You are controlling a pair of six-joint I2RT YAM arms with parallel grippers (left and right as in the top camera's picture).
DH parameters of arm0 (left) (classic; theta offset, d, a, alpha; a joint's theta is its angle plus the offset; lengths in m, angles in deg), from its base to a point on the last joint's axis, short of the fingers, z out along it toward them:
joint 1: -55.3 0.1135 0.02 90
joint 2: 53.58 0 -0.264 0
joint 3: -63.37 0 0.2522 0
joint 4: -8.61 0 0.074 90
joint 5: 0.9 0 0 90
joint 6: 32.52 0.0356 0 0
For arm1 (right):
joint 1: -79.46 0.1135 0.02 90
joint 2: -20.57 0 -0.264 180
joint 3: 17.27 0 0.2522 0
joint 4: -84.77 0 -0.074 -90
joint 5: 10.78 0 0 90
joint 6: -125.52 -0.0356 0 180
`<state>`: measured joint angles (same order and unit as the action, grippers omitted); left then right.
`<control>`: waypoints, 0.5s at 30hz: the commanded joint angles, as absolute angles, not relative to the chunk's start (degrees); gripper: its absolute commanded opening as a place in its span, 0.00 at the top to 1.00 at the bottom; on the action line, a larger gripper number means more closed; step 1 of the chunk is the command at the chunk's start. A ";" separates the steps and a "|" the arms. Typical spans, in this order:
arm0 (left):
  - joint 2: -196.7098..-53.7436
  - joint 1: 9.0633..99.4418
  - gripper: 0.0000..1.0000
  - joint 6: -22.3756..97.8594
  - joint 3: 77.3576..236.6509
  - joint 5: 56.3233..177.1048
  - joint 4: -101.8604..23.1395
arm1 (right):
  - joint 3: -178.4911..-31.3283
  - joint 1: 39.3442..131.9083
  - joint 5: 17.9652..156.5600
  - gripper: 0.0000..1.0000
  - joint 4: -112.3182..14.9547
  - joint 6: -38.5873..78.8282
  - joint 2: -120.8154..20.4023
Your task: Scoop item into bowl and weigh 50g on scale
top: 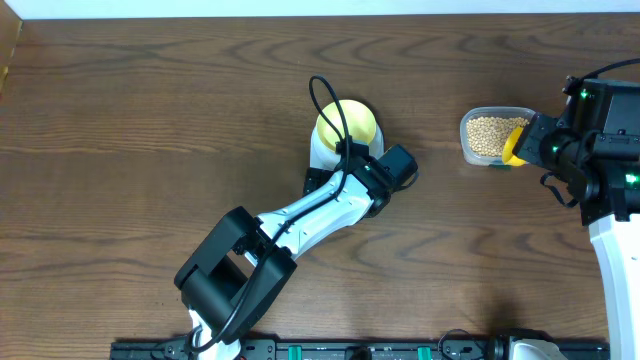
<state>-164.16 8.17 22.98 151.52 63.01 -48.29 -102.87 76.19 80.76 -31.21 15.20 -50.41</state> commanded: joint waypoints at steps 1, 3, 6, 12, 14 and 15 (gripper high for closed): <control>-164.82 8.36 0.01 22.69 151.43 61.37 -48.22 | -104.16 75.91 80.91 0.99 -31.34 15.90 -50.44; -164.82 8.36 0.01 22.72 151.41 61.37 -47.90 | -104.16 75.91 80.91 0.99 -31.32 15.90 -50.44; -164.82 8.36 0.01 22.72 151.39 61.37 -47.85 | -104.16 75.91 80.91 0.99 -31.36 15.90 -50.44; -164.82 8.34 0.01 22.69 151.39 61.39 -47.87 | -104.16 75.91 80.89 0.99 -31.34 15.92 -50.44; -164.82 8.34 0.01 22.69 151.37 61.39 -47.87 | -104.16 75.91 80.89 0.99 -31.36 15.90 -50.44; -164.82 8.34 0.01 22.69 151.37 61.39 -47.85 | -104.16 75.91 80.89 0.99 -31.40 15.90 -50.44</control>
<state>-164.19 8.17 22.98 151.52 63.01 -47.90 -102.87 76.19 80.76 -31.21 15.18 -50.41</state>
